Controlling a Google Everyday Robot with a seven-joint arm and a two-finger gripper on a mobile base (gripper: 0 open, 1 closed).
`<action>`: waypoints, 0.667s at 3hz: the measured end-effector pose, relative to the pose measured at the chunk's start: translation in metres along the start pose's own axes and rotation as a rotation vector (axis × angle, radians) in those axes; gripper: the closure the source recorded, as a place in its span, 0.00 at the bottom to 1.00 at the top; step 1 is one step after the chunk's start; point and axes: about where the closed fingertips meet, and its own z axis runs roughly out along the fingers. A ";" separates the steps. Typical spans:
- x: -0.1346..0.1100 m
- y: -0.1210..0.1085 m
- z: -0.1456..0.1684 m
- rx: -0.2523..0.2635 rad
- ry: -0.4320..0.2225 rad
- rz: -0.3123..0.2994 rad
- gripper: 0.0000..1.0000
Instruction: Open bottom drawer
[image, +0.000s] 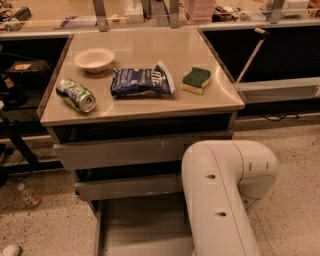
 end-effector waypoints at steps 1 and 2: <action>0.000 0.000 0.000 0.000 0.000 0.000 0.35; 0.000 0.000 0.000 0.000 0.000 0.000 0.11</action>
Offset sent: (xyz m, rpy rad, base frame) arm 0.0000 0.0000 0.0000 0.0000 0.0000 0.0000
